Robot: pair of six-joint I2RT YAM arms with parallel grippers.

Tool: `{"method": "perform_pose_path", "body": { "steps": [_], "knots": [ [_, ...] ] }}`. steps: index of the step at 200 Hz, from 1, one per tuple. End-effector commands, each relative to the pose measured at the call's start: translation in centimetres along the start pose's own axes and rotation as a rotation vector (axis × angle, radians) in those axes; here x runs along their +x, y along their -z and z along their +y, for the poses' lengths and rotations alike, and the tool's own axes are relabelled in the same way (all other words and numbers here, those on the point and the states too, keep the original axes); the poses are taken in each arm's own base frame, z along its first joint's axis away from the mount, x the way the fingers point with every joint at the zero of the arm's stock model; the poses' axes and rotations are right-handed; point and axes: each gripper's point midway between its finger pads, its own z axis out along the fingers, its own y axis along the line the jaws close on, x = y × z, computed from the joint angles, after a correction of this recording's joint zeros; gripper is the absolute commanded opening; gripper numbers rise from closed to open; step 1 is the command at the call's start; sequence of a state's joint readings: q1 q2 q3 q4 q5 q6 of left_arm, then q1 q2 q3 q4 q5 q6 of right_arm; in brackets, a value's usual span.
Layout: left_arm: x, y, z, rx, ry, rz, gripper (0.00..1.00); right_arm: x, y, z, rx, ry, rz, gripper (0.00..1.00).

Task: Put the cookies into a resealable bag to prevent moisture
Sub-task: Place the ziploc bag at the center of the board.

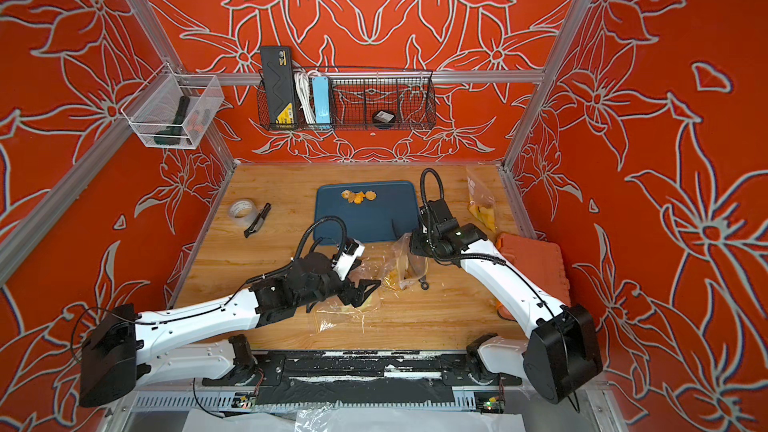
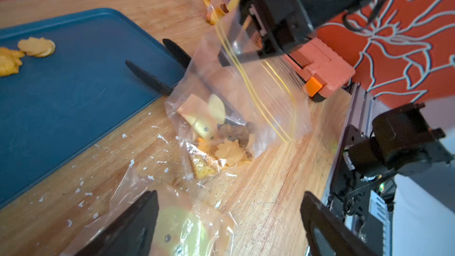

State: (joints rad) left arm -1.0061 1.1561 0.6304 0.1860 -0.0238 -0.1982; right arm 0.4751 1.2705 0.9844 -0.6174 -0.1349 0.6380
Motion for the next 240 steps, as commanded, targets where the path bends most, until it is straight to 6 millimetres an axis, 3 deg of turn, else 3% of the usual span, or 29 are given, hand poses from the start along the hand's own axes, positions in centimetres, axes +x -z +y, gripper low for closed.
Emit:
{"method": "perform_pose_path", "body": {
  "steps": [1, 81, 106, 141, 196, 240],
  "knots": [
    [-1.6, -0.4, -1.0, -0.069, -0.137, -0.088, 0.87, -0.6, 0.1, 0.2, -0.022, -0.04, -0.01, 0.38],
    [-0.1, -5.0, -3.4, -0.176, -0.248, 0.014, 0.88, -0.3, -0.2, -0.1, -0.03, -0.068, 0.002, 0.39],
    [0.5, -6.6, -3.3, -0.225, -0.275, 0.051, 0.82, -0.3, -0.2, -0.2, -0.031, -0.071, 0.002, 0.39],
    [1.1, -7.9, -2.7, -0.292, -0.303, 0.083, 0.63, -0.3, -0.1, -0.3, -0.027, -0.071, 0.002, 0.39],
    [0.2, -7.7, -1.6, -0.374, -0.299, 0.061, 0.33, -0.1, -0.2, -0.5, -0.022, -0.078, 0.003, 0.39],
    [0.5, -7.2, -2.1, -0.321, -0.288, 0.046, 0.02, -0.1, 0.0, -0.7, -0.013, -0.077, 0.001, 0.39]
  ]
}}
